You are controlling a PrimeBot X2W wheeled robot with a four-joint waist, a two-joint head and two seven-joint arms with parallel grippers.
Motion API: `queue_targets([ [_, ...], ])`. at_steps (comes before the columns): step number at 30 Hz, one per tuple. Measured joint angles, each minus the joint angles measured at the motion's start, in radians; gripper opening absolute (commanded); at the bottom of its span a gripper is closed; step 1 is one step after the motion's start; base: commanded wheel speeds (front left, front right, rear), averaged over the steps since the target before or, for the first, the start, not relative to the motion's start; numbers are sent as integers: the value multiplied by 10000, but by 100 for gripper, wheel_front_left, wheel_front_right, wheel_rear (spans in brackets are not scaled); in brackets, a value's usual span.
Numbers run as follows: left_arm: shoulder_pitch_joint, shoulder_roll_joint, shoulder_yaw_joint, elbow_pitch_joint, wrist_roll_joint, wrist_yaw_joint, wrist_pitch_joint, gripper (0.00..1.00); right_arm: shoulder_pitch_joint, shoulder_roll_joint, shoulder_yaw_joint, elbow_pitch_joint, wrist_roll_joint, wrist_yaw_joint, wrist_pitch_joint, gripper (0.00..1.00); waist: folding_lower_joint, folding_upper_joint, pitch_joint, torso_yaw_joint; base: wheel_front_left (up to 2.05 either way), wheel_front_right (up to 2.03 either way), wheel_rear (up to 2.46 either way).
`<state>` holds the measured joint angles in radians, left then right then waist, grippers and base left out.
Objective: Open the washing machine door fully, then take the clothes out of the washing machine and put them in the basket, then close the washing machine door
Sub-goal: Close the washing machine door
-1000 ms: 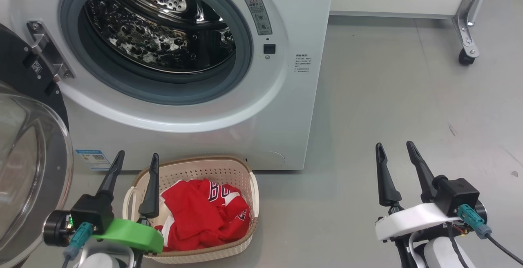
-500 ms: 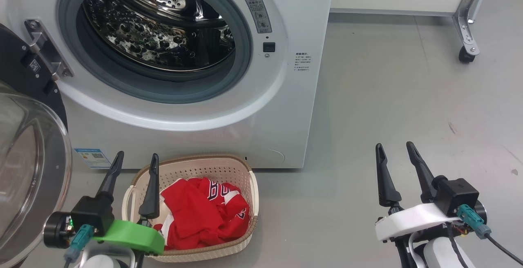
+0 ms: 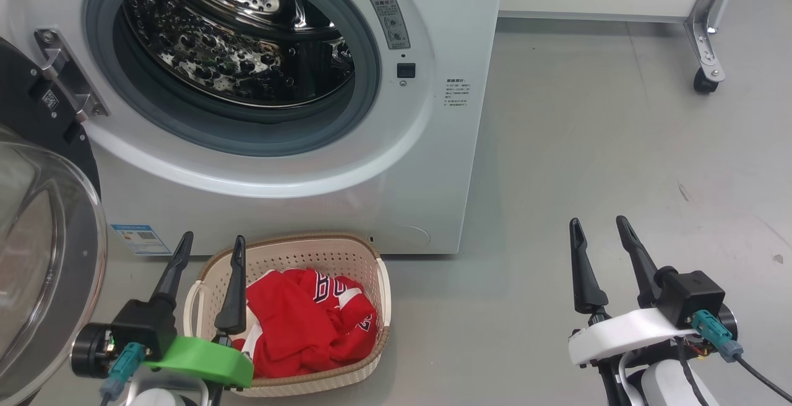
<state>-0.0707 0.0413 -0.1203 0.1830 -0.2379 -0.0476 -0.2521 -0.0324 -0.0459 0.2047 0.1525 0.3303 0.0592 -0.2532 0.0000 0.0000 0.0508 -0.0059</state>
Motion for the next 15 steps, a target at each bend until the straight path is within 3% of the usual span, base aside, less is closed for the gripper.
queue_targets([
  [15, 106, 0, -2, -98, -395, 33, 0, 100, -1, 0, 2, 2, -2, -2, 0, 100, 0, 0, -5, -12, 0, 0, 0],
])
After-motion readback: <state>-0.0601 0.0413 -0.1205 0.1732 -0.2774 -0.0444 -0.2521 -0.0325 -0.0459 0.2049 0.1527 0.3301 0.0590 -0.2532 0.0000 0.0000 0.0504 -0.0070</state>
